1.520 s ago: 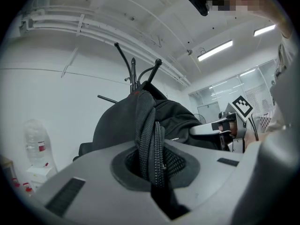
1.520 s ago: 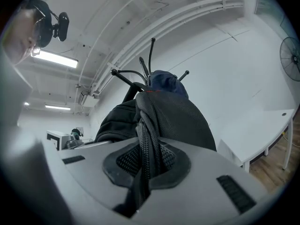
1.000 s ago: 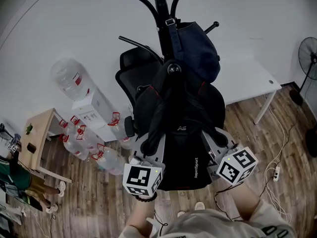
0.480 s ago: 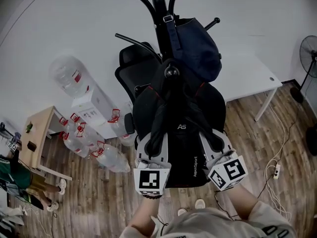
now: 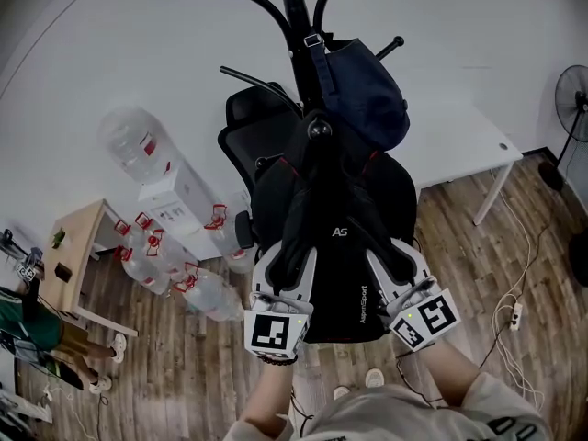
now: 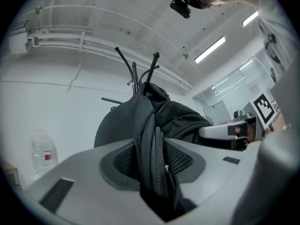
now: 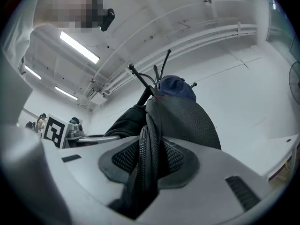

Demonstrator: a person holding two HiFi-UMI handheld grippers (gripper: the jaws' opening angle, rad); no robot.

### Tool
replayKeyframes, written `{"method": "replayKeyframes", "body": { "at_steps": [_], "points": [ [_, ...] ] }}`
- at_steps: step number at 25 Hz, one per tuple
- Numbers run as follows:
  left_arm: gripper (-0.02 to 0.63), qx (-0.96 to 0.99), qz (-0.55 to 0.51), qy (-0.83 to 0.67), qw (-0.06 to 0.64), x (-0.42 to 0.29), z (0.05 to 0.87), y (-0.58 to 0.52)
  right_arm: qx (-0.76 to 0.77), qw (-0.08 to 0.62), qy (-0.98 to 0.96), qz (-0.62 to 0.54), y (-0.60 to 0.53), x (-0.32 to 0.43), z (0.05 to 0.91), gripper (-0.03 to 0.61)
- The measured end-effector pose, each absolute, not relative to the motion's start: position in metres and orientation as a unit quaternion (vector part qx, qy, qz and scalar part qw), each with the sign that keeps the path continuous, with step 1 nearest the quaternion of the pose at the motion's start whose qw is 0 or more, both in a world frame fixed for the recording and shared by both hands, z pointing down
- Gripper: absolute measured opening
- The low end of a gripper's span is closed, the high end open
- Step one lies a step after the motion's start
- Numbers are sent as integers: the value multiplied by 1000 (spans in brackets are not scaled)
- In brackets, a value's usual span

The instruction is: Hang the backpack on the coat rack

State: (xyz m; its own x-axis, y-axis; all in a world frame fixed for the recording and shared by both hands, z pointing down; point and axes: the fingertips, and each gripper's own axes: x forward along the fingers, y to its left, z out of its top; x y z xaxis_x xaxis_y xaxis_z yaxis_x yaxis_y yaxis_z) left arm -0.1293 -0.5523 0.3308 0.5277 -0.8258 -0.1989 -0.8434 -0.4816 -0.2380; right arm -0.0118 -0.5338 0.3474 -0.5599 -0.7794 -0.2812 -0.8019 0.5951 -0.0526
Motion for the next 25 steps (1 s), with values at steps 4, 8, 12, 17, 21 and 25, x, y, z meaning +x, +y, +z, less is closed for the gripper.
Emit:
{"method": "replayKeyframes", "body": {
  "at_steps": [4,8,12,17,21,25],
  "points": [
    [172,-861,21,481,164,-138,332,-532,-456,128,879,53,-515,-4,347,127],
    [181,-854,43,487,180,-161,316,-502,-483,122,866,52,-494,14,356,130],
    [172,-858,96,481,153,-182,316,-463,-533,121,837,27,-465,43,378,129],
    [19,-870,139,465,85,-189,366,-424,-554,115,824,-4,-427,62,412,83],
    [9,-884,152,442,2,-173,407,-409,-556,106,823,-42,-408,71,435,51],
    [9,-900,153,405,-40,-142,432,-387,-549,74,830,-64,-390,67,460,49]
  ]
}}
